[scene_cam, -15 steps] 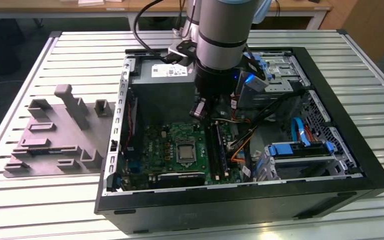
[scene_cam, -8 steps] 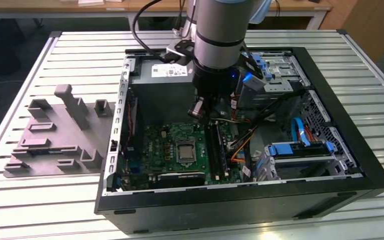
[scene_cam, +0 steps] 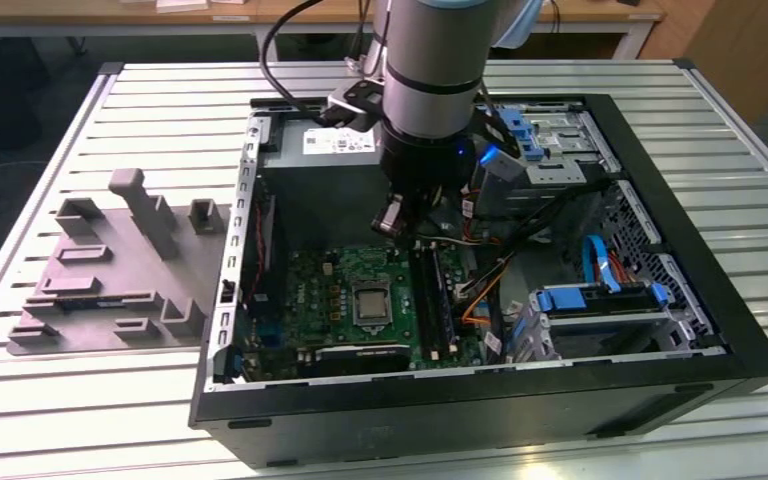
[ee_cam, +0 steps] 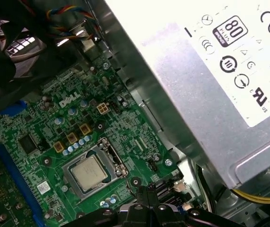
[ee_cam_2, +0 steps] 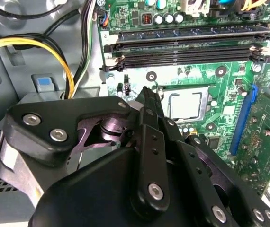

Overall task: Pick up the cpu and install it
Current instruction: 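Install the first cpu locking lever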

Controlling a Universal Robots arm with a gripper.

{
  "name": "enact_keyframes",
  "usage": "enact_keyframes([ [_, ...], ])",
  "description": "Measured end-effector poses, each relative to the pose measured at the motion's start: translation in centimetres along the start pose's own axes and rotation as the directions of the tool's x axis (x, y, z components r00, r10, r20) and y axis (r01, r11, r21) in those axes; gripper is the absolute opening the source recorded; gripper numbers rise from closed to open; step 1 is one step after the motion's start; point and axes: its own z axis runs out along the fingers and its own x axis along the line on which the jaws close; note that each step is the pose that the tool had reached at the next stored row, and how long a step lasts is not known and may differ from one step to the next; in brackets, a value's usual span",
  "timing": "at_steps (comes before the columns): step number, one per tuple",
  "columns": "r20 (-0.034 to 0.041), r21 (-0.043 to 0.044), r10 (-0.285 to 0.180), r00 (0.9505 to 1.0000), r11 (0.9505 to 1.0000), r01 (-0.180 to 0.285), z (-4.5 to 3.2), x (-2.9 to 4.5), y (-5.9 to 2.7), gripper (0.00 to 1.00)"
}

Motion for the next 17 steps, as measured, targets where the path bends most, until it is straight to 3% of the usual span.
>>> enact_keyframes([
  [11, -0.0008, 0.0025, -0.016, 0.9999, 0.9999, 0.016, 0.03, 1.07, -0.64, 0.11],
  [17, 0.0115, -0.0022, -0.025, 0.9996, 0.9997, 0.025, 0.03, 1.42, -0.69, 0.11],
])
